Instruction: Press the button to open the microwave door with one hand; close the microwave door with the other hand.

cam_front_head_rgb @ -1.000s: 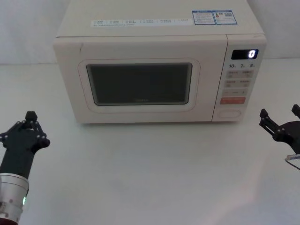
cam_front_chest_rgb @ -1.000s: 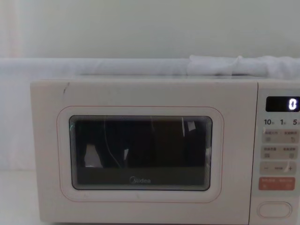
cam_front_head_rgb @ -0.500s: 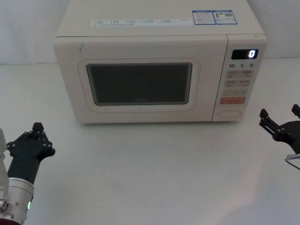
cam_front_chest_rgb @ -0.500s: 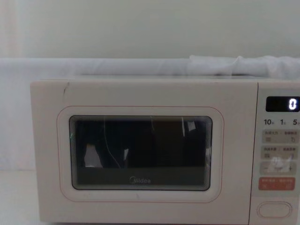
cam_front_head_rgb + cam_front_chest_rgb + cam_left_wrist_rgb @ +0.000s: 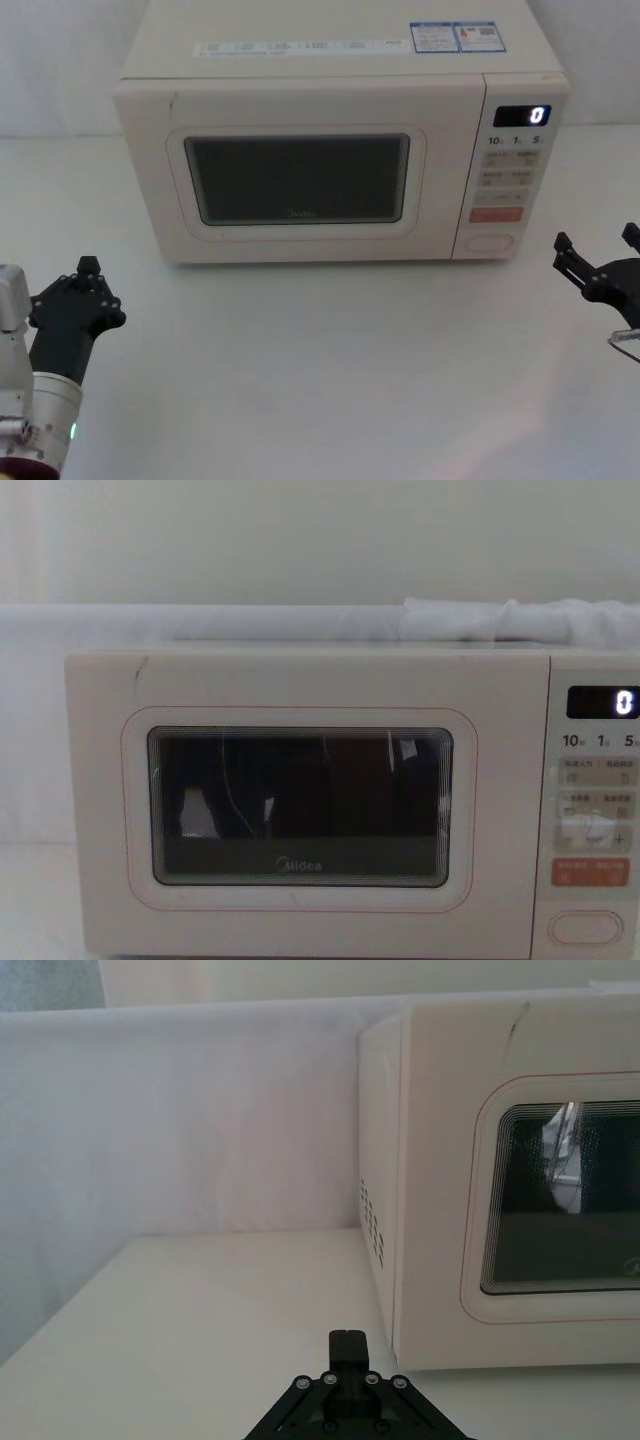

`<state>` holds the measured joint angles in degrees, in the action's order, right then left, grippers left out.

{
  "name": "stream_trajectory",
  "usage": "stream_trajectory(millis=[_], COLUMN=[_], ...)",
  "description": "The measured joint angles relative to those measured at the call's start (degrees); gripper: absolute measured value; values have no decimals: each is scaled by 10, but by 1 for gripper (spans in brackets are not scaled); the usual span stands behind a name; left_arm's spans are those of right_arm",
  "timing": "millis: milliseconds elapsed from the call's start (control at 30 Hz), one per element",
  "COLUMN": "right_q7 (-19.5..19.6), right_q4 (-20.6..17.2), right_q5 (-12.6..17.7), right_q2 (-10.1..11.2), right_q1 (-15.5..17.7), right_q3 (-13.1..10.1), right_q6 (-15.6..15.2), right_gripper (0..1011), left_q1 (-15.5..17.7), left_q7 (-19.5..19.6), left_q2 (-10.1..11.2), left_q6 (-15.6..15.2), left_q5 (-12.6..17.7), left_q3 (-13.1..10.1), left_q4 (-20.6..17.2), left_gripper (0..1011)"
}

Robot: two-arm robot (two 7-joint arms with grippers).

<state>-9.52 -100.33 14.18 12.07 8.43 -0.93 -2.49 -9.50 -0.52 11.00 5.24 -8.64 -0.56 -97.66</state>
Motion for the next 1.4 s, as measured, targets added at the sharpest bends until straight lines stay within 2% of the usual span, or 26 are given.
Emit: stream_trajectory(millis=[400, 600, 633, 800, 1100, 1133, 1367, 1400], right_q7=[0, 0, 0, 0, 0, 0, 0, 0], right_q4=[0, 0, 0, 0, 0, 0, 0, 0], right_q5=[0, 0, 0, 0, 0, 0, 0, 0], right_q2=[0, 0, 0, 0, 0, 0, 0, 0], right_q1=[0, 0, 0, 0, 0, 0, 0, 0], right_q3=[0, 0, 0, 0, 0, 0, 0, 0], right_q6=[0, 0, 0, 0, 0, 0, 0, 0], right_gripper=[1000, 1000, 1000, 1000, 1000, 1000, 1000, 1000], left_q1=[0, 0, 0, 0, 0, 0, 0, 0], left_q7=[0, 0, 0, 0, 0, 0, 0, 0], left_q2=[1, 1, 1, 2, 2, 2, 2, 2], left_q6=[0, 0, 0, 0, -1, -1, -1, -1], left_q5=[-2, -3, -3, -3, -3, -4, -4, -4], left_q3=[0, -1, -1, -1, -1, -1, -1, -1], left_q4=[0, 0, 0, 0, 0, 0, 0, 0], left_gripper=[15, 180, 180, 370, 635, 703, 870, 921])
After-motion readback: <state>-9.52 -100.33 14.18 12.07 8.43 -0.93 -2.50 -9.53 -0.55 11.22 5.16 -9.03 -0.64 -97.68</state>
